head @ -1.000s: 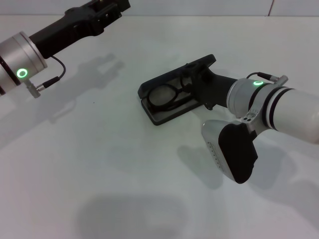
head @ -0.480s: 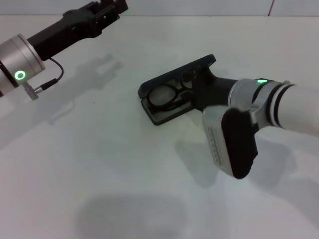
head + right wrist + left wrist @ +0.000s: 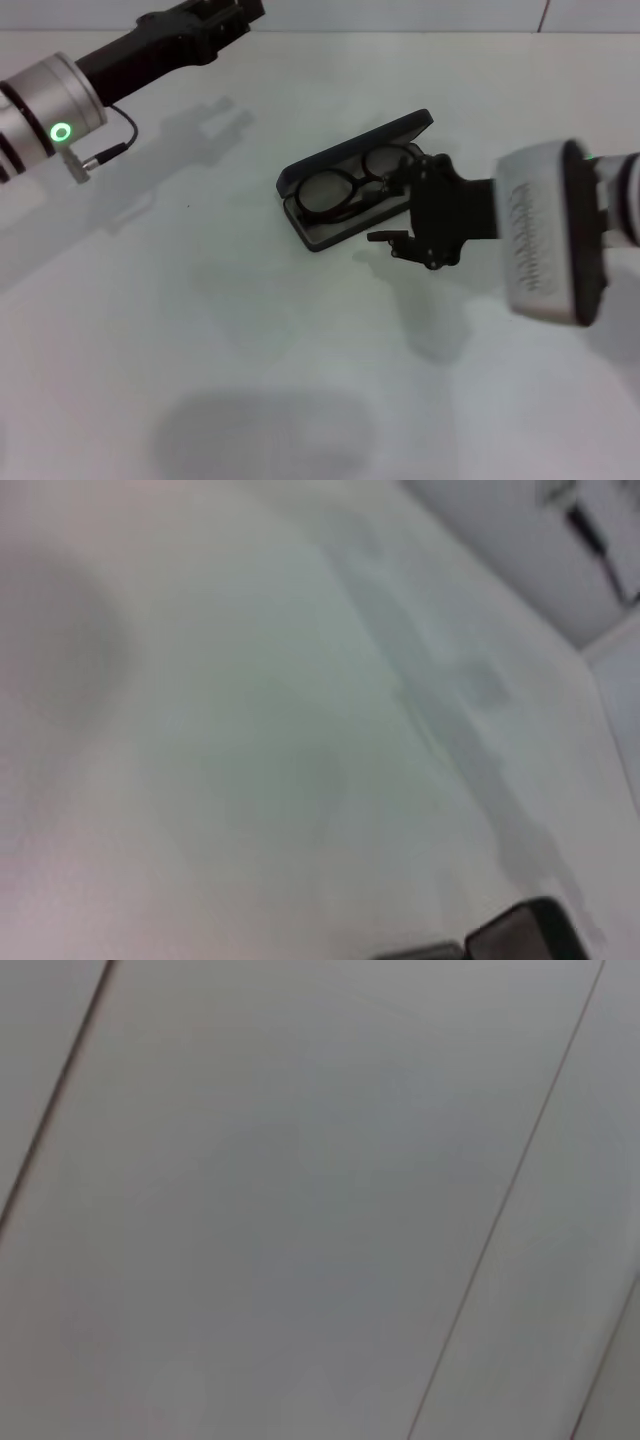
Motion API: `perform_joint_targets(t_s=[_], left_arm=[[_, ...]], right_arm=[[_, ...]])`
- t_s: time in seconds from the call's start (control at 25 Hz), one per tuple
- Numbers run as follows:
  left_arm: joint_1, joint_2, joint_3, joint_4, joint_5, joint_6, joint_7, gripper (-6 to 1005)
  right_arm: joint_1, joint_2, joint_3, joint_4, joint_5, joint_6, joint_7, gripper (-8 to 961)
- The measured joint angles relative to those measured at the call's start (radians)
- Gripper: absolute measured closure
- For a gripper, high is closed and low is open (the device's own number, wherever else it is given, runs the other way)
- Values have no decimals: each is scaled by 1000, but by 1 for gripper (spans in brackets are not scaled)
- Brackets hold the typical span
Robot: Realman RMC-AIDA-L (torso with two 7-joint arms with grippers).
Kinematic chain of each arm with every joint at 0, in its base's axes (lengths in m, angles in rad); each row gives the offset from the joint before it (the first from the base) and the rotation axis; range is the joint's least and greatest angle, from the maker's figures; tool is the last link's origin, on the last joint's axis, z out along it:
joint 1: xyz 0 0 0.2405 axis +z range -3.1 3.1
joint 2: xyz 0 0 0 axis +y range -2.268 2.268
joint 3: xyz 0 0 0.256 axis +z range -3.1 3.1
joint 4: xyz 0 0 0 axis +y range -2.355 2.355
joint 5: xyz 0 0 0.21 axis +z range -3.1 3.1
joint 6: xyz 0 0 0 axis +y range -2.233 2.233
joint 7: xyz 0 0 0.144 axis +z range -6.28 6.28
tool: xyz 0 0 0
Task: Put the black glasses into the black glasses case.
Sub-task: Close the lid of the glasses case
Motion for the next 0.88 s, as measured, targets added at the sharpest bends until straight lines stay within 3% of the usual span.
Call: perform_joint_targets(t_s=[0.28,0.52,0.72,0.88], left_arm=[[-50,-14,2,-1,69,-76,-19,352],[-121,-15,32,-2,234,-201,-142,349],[-166,-16,117,-1,320,-262,-203,347],[-182,-15,227,10,341,-276,-245,345]], right_arm=[[-29,-3,315,113,277,-317,-103,475],[4,-12,744,431,427,-640,-133,454],[19,-31,982,613,432,-727,-122,437],[11,-23,1081,664,433,-720,-110,424]])
